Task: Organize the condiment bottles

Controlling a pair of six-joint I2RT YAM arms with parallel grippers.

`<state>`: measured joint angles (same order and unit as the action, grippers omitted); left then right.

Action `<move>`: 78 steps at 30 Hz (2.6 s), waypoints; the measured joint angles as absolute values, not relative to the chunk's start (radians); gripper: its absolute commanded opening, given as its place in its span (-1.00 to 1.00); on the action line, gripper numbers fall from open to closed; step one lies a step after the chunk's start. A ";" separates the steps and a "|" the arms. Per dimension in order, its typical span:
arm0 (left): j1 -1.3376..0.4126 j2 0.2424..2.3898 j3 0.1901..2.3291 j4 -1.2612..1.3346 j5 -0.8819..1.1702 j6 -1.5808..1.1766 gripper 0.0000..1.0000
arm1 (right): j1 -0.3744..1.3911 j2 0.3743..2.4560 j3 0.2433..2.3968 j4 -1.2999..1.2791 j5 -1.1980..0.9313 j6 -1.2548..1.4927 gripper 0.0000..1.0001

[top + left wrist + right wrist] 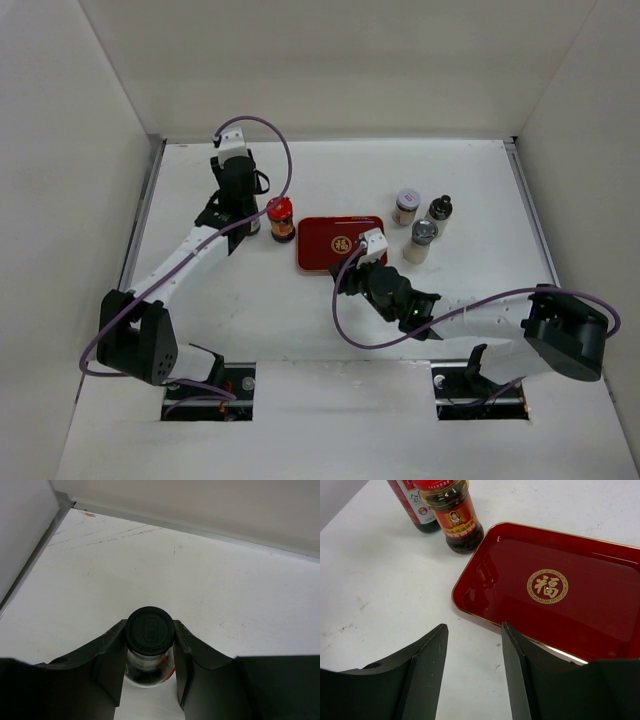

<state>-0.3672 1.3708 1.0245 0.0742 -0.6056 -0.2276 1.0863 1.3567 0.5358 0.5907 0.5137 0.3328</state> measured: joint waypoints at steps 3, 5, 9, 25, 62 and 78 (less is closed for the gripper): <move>-0.369 1.371 1.059 0.070 -0.607 -0.197 -0.82 | 1.086 1.357 0.536 0.590 0.512 0.334 0.08; -0.374 1.371 1.092 0.075 -0.611 -0.176 -0.82 | 1.086 1.356 0.536 0.590 0.512 0.334 0.11; -0.385 1.371 1.166 0.094 -0.621 -0.139 -0.82 | 1.079 1.356 0.536 0.591 0.512 0.337 0.23; -0.631 1.528 1.454 0.148 -0.583 -0.084 -0.82 | 1.023 1.285 0.506 0.598 0.555 0.364 0.47; -0.780 1.507 1.071 0.326 -0.616 -0.198 -0.83 | 0.846 1.047 0.364 0.591 0.654 0.510 -0.30; -0.742 1.504 1.039 0.331 -0.617 -0.198 -0.80 | 0.846 1.075 0.365 0.591 0.620 0.513 -0.25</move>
<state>-0.7418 1.5036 1.0393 0.3305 -0.6167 -0.1978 0.8455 1.0748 0.3649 0.5911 0.6205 0.5133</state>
